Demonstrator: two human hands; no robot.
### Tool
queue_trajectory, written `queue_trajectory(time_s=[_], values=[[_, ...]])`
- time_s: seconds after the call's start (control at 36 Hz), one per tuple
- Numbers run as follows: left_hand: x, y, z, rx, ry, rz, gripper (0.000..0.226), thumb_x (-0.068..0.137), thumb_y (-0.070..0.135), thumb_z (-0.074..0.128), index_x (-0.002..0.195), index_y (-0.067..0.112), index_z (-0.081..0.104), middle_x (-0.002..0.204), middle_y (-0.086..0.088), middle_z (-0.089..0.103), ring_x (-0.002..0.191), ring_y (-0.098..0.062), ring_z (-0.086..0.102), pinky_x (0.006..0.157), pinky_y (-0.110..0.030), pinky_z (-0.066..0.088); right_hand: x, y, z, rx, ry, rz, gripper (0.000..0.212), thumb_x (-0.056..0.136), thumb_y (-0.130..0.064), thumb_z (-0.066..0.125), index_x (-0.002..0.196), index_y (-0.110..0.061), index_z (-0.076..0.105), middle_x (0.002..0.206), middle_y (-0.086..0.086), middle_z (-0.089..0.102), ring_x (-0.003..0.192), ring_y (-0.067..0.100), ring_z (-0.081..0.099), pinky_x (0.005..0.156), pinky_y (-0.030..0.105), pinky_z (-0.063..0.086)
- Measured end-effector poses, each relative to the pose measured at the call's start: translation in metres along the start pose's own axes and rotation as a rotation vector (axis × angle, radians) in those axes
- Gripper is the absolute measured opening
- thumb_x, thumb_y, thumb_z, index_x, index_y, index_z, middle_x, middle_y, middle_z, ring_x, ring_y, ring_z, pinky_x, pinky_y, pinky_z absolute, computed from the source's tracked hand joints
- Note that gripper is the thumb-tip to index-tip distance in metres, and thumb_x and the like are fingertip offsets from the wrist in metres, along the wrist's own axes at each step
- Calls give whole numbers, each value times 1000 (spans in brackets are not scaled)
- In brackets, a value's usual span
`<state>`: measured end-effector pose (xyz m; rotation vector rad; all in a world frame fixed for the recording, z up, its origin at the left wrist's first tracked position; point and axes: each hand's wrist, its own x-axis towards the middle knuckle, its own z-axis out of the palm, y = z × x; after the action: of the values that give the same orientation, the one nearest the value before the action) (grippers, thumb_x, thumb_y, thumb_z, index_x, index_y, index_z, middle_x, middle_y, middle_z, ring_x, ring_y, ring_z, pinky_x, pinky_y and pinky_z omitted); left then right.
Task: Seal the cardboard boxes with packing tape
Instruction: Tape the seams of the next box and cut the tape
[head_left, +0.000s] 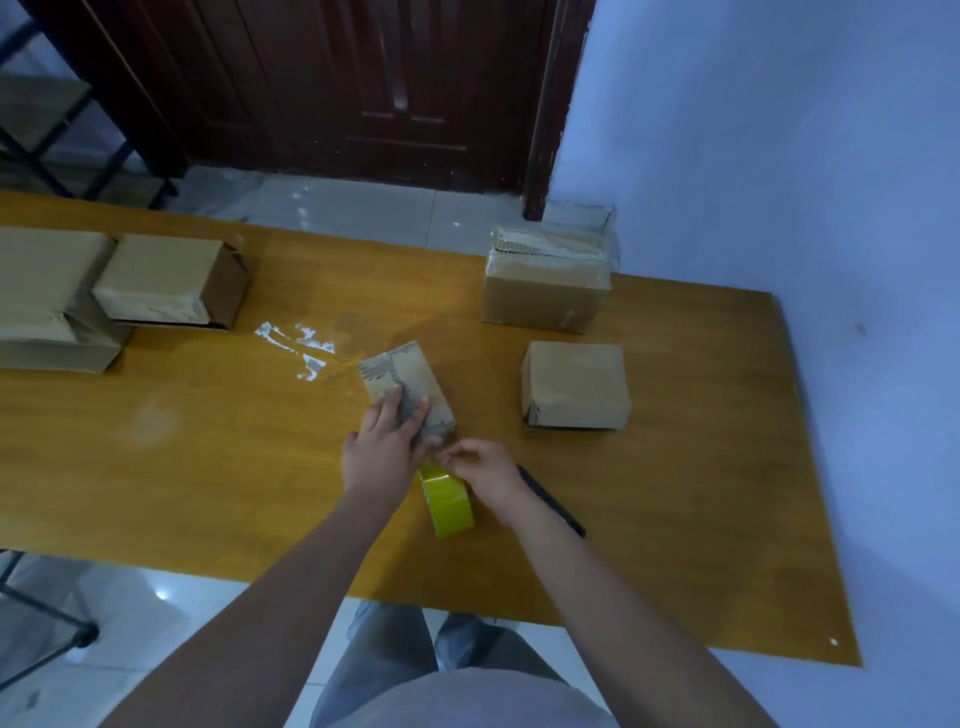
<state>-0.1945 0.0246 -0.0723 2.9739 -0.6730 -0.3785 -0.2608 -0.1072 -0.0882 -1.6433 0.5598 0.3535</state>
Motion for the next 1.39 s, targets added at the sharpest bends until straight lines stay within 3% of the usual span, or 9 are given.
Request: queue_trajectory(time_s=[0.28,0.42,0.53,0.64,0.78,0.92,1.0,1.14,1.39], values=[[11,-7,13,101,121,114,62,67,36,84,122,11,66,120,-27,60,98,-43,62,64,-48,54,-18,13,-17,81,195,-19,9,85,-18,69,93,-15,72,98,0,67,94,12,61,82,23,43],[2,4,-1,250,21,104,66,99,47,41,153,22,15,153,-20,24,129,-35,36,95,-43,41,-16,4,-27,45,247,-49,18,85,-17,69,74,-31,68,102,5,70,98,18,62,87,29,47],[1,12,-17,287,-40,109,76,74,53,75,136,15,54,119,-25,58,101,-38,58,74,-44,52,-15,-5,-32,121,279,-26,6,84,-14,69,82,-19,72,99,5,71,98,20,64,92,37,48],[3,24,-27,299,-82,93,72,93,62,37,147,15,27,135,-19,41,121,-35,45,98,-41,35,-14,-21,-40,179,317,-22,8,85,-12,68,81,-18,71,99,2,70,98,22,62,92,39,47],[10,19,-38,271,-113,124,61,95,62,29,140,22,40,137,-12,44,122,-31,46,101,-45,31,-19,-47,-48,140,278,-31,10,87,-13,66,80,-18,71,101,4,69,96,21,62,85,35,50],[17,6,-61,-284,65,198,74,91,62,13,115,17,67,109,-7,56,108,-28,55,91,-40,39,-28,-73,-53,75,265,-28,7,88,-15,64,87,-16,71,92,0,68,86,16,62,72,25,48],[27,9,-81,-714,-85,274,68,89,68,39,117,11,65,109,-5,55,107,-19,52,89,-33,42,-32,-88,-50,64,288,-30,13,88,-19,65,96,-10,70,91,1,67,79,9,61,64,17,46],[44,16,-91,-793,-146,398,17,91,24,63,79,13,61,79,-1,61,75,-15,55,65,-27,38,-32,-101,-38,118,389,-48,13,87,-14,66,97,-8,72,89,-2,68,81,6,60,68,17,45],[71,12,-101,-881,-159,409,22,93,22,60,73,14,57,71,0,58,68,-17,53,65,-35,43,-49,-125,-2,103,600,-56,32,97,-37,49,115,-13,60,97,-7,56,93,9,53,83,26,42]])
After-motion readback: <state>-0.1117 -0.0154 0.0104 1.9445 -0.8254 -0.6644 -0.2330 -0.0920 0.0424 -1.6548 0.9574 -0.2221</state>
